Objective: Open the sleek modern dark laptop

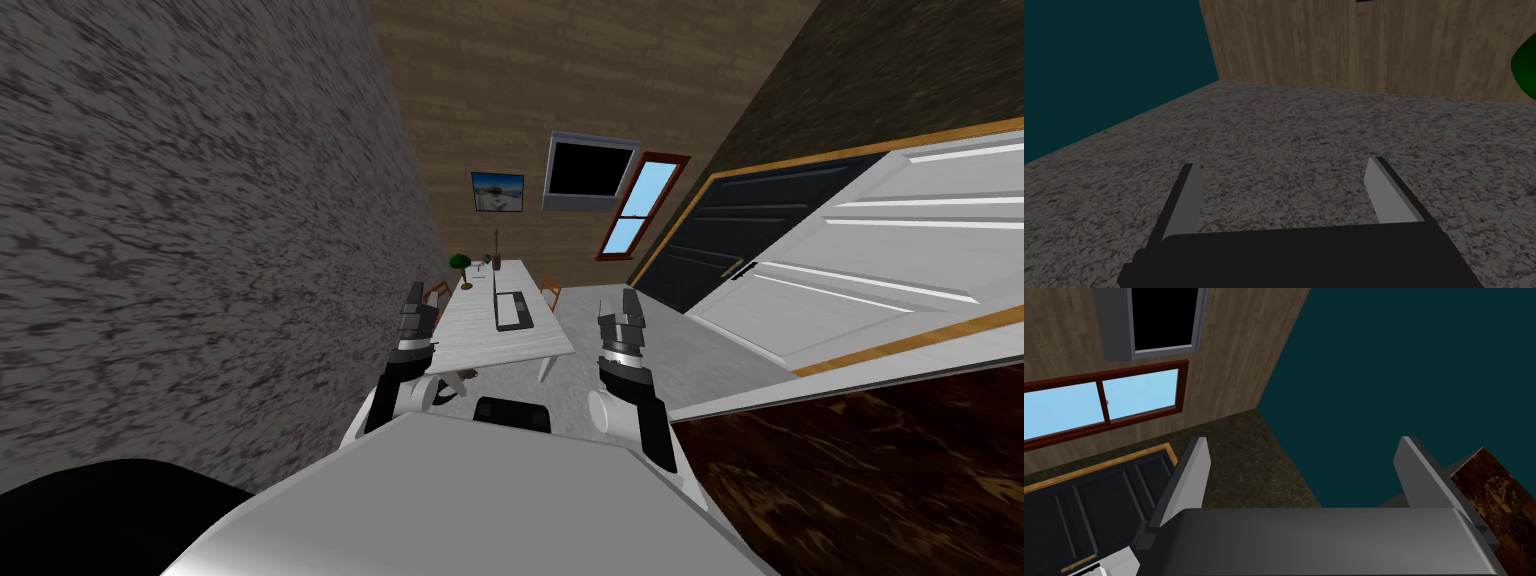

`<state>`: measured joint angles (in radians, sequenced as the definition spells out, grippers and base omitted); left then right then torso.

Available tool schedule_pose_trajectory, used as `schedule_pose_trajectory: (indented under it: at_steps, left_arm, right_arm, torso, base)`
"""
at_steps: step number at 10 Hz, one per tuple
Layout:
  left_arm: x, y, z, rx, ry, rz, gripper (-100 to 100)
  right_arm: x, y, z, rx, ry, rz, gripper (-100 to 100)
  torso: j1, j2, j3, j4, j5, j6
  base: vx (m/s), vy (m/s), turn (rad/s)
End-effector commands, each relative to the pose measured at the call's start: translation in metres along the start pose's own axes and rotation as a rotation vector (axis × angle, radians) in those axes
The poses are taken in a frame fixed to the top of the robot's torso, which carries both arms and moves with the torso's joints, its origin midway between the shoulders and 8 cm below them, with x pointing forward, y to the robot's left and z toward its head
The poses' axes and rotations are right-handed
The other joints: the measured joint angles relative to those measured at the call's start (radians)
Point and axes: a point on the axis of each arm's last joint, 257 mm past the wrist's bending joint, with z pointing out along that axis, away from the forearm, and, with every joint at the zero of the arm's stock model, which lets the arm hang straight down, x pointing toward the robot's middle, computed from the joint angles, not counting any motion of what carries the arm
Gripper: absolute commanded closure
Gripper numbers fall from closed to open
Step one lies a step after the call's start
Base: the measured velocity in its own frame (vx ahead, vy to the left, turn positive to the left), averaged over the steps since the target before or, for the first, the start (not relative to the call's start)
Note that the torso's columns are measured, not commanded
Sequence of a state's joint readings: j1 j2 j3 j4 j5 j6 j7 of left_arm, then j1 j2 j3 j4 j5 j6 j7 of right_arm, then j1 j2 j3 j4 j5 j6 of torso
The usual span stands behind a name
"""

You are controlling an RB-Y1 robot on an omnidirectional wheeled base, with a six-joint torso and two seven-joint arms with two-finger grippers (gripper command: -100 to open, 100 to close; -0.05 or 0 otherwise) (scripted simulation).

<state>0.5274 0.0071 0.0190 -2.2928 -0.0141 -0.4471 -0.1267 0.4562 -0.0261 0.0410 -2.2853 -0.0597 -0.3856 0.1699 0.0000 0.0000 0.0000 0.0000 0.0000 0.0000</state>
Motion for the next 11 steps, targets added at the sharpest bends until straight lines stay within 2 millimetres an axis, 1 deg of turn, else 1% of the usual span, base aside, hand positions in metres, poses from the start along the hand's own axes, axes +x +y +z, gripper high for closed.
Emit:
schedule_pose_trajectory:
  at_steps: [1,3,9,10,11]
  left_arm:
    - [0.0,0.0,0.0,0.0,0.0,0.0,0]
    - [0.0,0.0,0.0,0.0,0.0,0.0,0]
    - [0.0,0.0,0.0,0.0,0.0,0.0,0]
    - [0.003,0.006,0.0,-0.004,0.031,0.018,-100]
    - [0.004,0.011,0.0,-0.011,0.05,0.031,-100]
  right_arm:
    - [0.0,0.0,0.0,0.0,0.0,0.0,0]
    - [0.0,0.0,0.0,0.0,0.0,0.0,0]
    - [0.0,0.0,0.0,0.0,0.0,0.0,0]
    - [0.0,0.0,0.0,0.0,0.0,0.0,0]
    - [0.0,0.0,0.0,0.0,0.0,0.0,0]
  torso:
    - [0.0,0.04,-0.082,0.041,0.0,0.0]
    - [0.0,0.175,-0.351,0.176,0.0,0.0]
    - [0.0,0.618,-1.234,0.617,0.0,0.0]
    - [0.0,0.691,-1.382,0.691,0.0,0.0]
    - [0.001,0.725,-1.451,0.724,0.0,0.0]
  base:
    - [0.0,0.0,0.0]
    - [0.0,0.0,0.0]
    - [0.0,0.0,0.0]
    - [0.001,0.009,-0.034]
    - [-0.015,0.023,-0.056]
